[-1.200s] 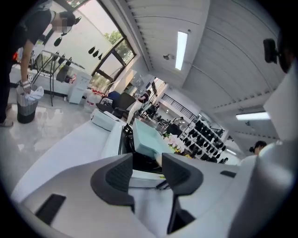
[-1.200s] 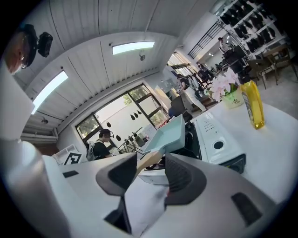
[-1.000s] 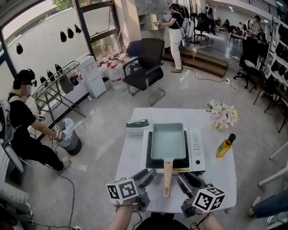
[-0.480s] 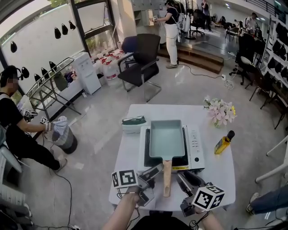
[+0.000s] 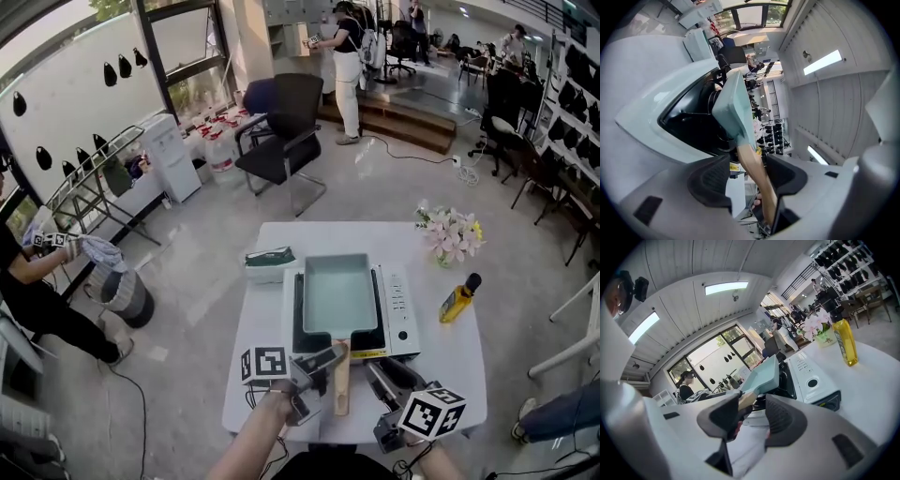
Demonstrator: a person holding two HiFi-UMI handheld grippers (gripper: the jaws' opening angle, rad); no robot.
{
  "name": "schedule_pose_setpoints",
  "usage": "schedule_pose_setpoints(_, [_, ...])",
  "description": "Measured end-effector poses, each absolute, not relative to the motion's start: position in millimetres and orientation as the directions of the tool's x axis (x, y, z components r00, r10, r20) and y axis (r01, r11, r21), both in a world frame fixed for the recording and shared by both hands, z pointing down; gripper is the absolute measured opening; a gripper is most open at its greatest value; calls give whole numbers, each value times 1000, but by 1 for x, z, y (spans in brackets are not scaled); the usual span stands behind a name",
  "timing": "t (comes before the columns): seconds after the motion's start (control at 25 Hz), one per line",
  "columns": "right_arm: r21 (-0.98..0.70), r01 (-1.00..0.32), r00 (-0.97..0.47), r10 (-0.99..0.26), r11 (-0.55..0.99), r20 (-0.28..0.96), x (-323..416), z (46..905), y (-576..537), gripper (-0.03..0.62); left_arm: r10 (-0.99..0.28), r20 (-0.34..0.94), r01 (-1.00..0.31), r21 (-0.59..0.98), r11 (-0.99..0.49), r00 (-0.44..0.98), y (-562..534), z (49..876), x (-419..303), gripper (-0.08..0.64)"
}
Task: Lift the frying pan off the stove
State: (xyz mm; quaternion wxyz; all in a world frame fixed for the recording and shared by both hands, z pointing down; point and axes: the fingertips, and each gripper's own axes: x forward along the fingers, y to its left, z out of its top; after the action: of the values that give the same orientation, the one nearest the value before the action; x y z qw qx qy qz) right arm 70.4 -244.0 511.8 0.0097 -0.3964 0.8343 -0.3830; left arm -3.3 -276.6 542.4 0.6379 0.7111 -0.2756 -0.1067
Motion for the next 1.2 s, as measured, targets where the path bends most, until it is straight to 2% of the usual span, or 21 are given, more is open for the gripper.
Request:
schedule_pose_setpoints(0.72, [-669,-637,-700,-651,383,294,66,515,-243,167,-400,174,-174,984,38,900,-301,544,28,221])
schedule_pose_setpoints(1.0, [-686,-608,-737,-605,400,300,55,518,-238,167,-369,190,-179,982,63,910,-300,551,29,158])
schedule_pose_setpoints(1.2, [-725,-563,-775,-558,396,297,47,518,-235,170,-363,185,-170,983,73,913,-299,550,27,152])
